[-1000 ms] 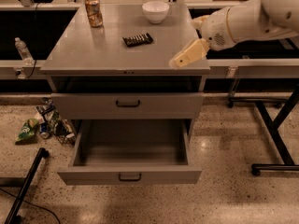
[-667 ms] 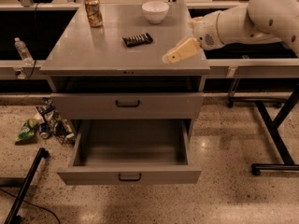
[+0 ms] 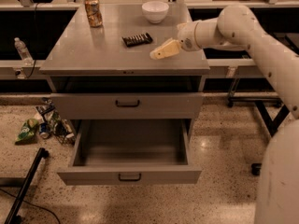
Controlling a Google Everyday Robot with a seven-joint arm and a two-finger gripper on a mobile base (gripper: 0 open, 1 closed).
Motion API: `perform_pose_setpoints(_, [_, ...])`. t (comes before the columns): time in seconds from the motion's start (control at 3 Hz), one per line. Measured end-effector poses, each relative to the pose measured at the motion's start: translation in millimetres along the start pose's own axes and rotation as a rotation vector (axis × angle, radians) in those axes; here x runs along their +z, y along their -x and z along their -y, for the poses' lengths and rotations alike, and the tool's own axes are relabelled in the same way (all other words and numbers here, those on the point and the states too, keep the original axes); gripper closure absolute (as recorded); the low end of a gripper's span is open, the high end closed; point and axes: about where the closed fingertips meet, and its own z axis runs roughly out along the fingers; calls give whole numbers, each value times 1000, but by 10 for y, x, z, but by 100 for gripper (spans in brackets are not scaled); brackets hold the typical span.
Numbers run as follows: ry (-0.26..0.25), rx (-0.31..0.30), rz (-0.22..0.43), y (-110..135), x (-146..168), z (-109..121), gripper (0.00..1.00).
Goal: Place rxbar chocolate into middle drawer
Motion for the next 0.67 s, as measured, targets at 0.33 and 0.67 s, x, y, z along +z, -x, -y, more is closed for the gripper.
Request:
perform_pose_setpoints(0.33, [7, 46, 14, -68, 593, 111, 0])
perform_pose_setpoints(0.67, [21, 64, 22, -57, 892, 115, 0])
